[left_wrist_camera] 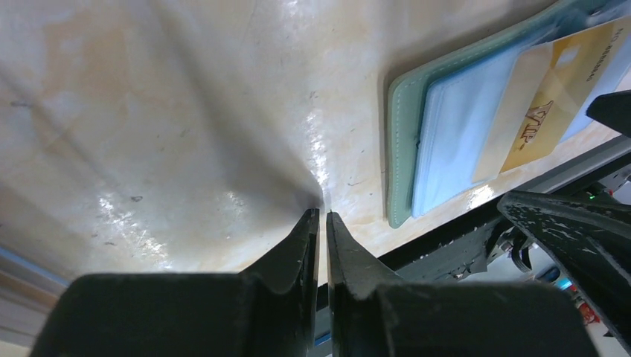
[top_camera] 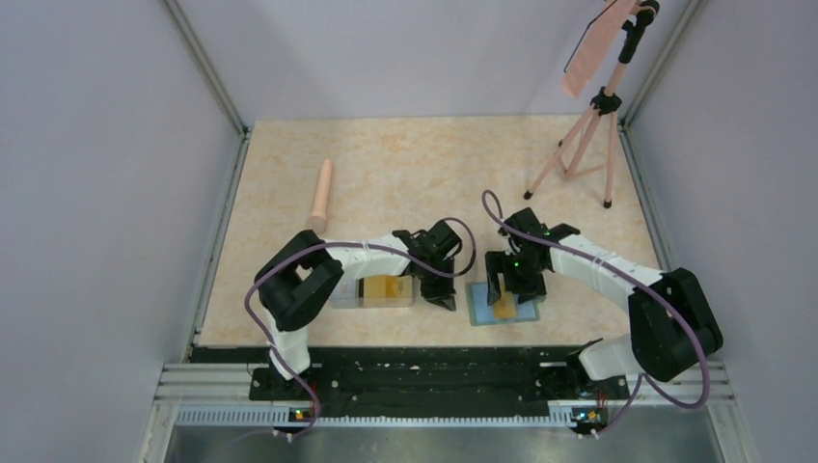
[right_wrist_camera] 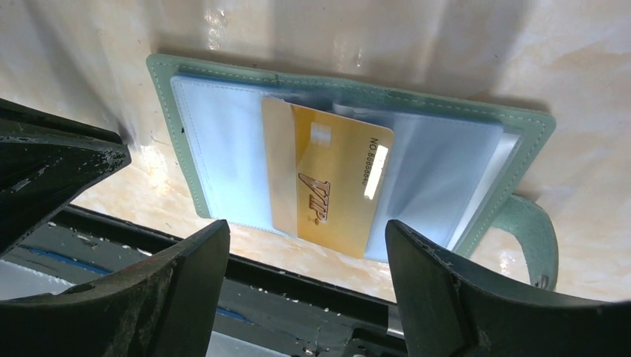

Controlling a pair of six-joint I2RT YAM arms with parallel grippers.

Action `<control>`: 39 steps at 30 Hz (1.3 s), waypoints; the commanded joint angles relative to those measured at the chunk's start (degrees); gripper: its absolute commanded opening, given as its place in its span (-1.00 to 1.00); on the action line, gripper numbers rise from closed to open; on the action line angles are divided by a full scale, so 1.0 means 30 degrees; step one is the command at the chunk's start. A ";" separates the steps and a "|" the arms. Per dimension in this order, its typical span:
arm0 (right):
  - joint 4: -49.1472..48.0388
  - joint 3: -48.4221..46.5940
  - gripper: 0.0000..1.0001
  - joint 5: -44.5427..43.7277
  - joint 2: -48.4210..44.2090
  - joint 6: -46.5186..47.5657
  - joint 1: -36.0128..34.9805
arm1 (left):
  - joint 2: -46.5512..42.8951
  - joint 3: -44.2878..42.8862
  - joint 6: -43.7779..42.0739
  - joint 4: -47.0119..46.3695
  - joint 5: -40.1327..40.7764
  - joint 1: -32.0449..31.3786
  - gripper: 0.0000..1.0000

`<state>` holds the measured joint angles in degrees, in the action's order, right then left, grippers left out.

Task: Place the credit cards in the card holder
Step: Insert the credit card into the card holder.

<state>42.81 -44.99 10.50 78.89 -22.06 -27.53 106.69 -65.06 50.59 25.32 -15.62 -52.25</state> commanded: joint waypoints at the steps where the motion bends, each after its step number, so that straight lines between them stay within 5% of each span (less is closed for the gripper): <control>1: -0.0832 -0.0564 0.51 0.0268 0.0595 0.0295 -0.0110 | 0.0478 -0.1073 -0.0448 -0.0262 -0.0400 -0.0125 -0.74; 12: -0.2079 -0.0708 0.26 0.2736 0.1475 0.0191 -0.0235 | 0.2174 -0.2591 -0.0850 0.0106 -0.0915 -0.0359 -0.74; 17: -0.2092 -0.1066 -0.10 0.3281 0.1495 -0.0112 -0.0602 | 0.2638 -0.3387 -0.0996 0.0404 -0.1063 -0.0537 -0.76; 24: -0.2428 -0.1108 -0.28 0.3586 0.2025 -0.0518 -0.1214 | 0.2717 -0.3732 -0.1100 0.0564 -0.1031 -0.0685 -0.77; 32: -0.0875 -0.2320 0.41 0.0899 0.0734 -0.0075 -0.1227 | -0.0136 -0.3202 -0.2094 0.0794 0.0798 -0.0663 -0.57; 39: 0.0152 -0.4789 0.50 0.0692 0.0619 0.0076 -0.1240 | -0.4902 -0.0226 -0.1811 -0.2382 0.0892 0.0301 -0.31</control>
<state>41.76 -53.47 13.39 82.39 -22.57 -30.28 101.45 -70.00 45.67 25.52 -13.58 -53.21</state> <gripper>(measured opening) 0.748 0.333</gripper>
